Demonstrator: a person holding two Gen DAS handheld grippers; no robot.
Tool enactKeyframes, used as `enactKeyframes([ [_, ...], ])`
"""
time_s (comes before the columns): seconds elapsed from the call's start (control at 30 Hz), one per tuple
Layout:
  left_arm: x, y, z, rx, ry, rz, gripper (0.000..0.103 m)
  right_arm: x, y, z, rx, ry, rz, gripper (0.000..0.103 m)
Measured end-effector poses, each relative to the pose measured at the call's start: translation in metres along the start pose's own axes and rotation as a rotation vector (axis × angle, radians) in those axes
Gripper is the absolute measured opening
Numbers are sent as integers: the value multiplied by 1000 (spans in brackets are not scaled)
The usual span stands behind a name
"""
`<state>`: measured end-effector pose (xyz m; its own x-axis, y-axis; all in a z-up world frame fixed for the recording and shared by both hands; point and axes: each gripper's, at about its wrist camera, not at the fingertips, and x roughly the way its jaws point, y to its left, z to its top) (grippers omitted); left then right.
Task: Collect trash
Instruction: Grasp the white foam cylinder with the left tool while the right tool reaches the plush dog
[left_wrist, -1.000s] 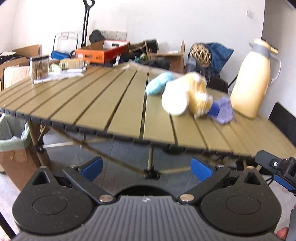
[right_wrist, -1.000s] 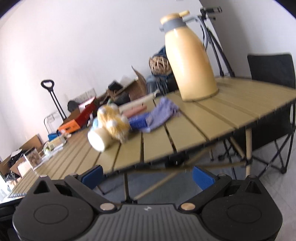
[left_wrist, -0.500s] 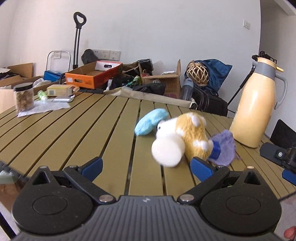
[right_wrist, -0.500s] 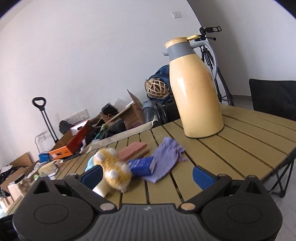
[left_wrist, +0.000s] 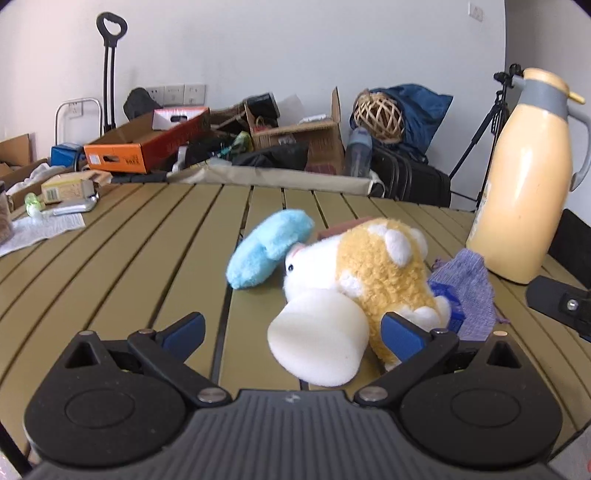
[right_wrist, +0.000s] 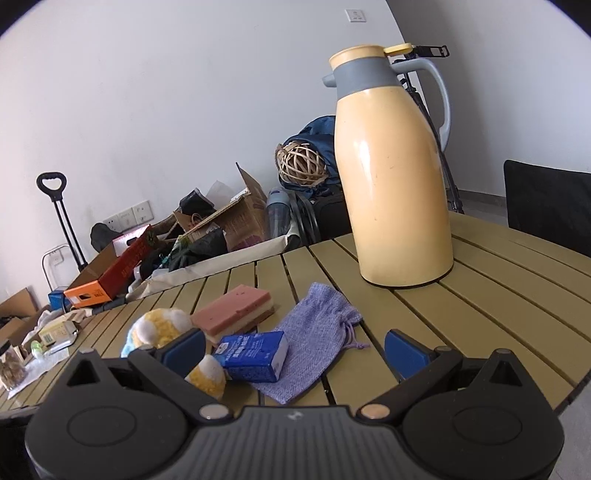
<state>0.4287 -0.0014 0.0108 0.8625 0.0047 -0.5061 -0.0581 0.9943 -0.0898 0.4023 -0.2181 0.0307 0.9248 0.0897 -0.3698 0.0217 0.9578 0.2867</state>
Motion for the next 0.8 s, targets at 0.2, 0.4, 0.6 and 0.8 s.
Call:
enactKeyframes([
  [0.2, 15, 3, 1, -8, 6, 6, 103, 6, -16, -3, 32, -15, -30, 103],
  [0.4, 23, 3, -1, -32, 25, -4, 101, 12, -30, -8, 71, 11, -45, 103],
  [0.6, 23, -4, -7, -11, 36, -3, 72, 11, -29, -10, 69, 12, -43, 103],
  [0.8, 18, -3, -9, -6, 17, -14, 59, 13, -24, -11, 59, 13, -36, 103],
])
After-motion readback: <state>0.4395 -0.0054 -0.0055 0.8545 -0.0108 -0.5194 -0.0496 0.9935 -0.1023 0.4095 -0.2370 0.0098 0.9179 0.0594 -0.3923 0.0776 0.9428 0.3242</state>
